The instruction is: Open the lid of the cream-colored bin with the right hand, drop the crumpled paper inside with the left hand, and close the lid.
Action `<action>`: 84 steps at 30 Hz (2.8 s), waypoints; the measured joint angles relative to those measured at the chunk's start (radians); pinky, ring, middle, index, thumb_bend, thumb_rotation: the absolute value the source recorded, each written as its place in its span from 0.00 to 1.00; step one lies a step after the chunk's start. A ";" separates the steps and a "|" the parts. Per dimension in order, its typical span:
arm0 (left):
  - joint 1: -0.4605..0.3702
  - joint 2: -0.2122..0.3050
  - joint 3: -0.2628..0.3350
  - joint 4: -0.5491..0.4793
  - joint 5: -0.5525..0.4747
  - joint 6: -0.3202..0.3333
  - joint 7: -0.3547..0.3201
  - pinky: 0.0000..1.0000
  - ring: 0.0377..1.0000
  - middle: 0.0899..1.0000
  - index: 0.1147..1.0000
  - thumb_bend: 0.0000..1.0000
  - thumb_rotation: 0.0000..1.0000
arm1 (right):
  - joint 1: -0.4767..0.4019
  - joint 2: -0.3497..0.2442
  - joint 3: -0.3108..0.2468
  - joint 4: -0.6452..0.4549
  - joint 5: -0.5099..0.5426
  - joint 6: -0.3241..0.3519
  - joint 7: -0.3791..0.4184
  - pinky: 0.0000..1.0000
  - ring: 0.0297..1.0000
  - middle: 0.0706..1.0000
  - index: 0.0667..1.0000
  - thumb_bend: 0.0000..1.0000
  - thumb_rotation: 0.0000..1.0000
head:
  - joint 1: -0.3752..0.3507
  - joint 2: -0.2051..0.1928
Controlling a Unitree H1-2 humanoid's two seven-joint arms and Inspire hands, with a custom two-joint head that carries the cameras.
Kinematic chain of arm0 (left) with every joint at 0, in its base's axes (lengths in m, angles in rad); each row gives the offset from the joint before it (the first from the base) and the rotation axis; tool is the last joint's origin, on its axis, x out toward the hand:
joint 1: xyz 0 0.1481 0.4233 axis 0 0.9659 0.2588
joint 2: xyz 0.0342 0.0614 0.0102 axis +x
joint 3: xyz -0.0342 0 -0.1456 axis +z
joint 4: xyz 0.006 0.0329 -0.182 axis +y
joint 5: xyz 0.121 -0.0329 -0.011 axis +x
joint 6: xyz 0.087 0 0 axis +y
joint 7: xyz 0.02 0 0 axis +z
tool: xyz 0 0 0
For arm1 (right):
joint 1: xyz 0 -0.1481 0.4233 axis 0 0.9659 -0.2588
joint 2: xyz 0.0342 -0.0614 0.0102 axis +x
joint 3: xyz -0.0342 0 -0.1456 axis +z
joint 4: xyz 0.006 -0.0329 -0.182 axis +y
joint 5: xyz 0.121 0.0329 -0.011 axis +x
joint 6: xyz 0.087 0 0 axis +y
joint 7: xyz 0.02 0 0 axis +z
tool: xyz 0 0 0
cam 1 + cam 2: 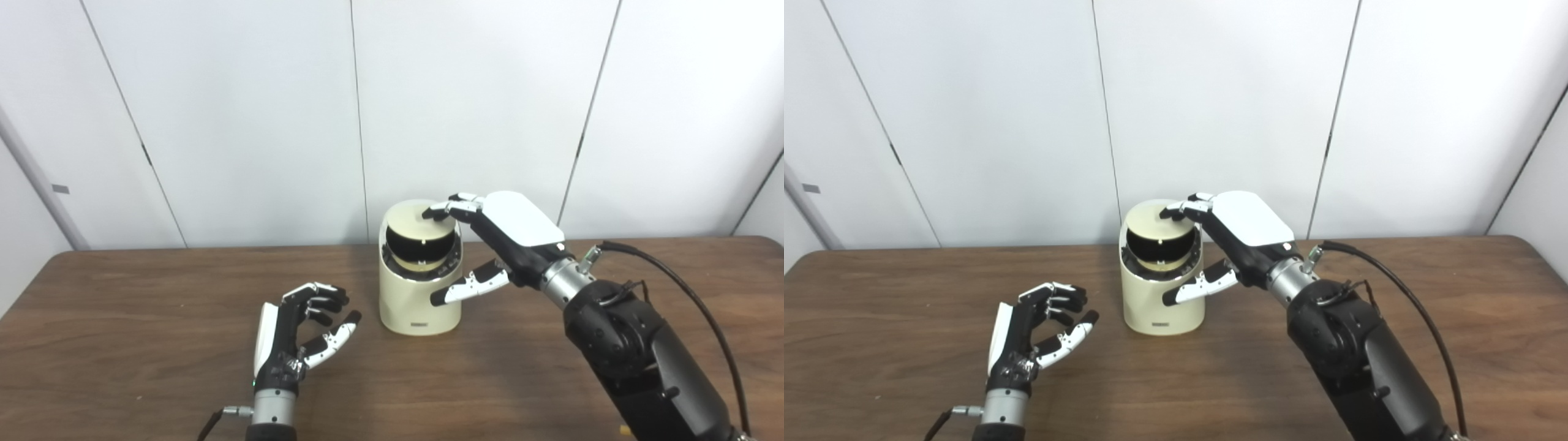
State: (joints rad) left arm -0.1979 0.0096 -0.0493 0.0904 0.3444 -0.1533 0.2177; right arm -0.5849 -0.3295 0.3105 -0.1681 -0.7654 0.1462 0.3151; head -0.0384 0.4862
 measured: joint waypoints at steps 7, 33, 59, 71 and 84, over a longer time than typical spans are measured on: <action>0.000 0.000 -0.008 -0.008 0.002 0.015 0.000 0.50 0.55 0.60 0.43 0.51 0.05 | 0.000 0.002 0.005 0.020 -0.001 -0.005 0.000 0.83 0.90 0.75 0.76 0.77 0.44 | 0.006 0.009; 0.000 -0.010 -0.019 -0.035 0.007 0.055 0.000 0.47 0.54 0.60 0.43 0.51 0.05 | 0.039 -0.005 0.039 -0.045 -0.026 -0.035 0.068 0.91 0.89 0.73 0.73 0.79 0.39 | 0.032 0.068; 0.002 -0.009 -0.026 -0.061 0.011 0.075 -0.001 0.52 0.54 0.59 0.43 0.51 0.05 | -0.038 -0.005 0.076 0.011 -0.091 -0.067 0.117 0.98 0.93 0.77 0.77 0.77 0.51 | 0.037 0.081; 0.002 -0.009 -0.027 -0.061 0.012 0.075 -0.001 0.51 0.54 0.59 0.43 0.51 0.05 | -0.048 -0.007 0.079 0.009 -0.104 -0.069 0.138 0.95 0.92 0.75 0.75 0.79 0.48 | 0.037 0.089; 0.004 -0.005 -0.027 -0.071 0.012 0.095 -0.010 0.53 0.55 0.59 0.43 0.51 0.05 | 0.044 -0.002 -0.105 -0.025 0.067 -0.063 0.094 0.71 0.82 0.86 0.84 0.76 0.36 | 0.037 0.091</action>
State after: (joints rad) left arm -0.1938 0.0044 -0.0759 0.0194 0.3560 -0.0584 0.2077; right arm -0.5412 -0.3314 0.2057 -0.1935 -0.6983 0.0837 0.4092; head -0.0015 0.5768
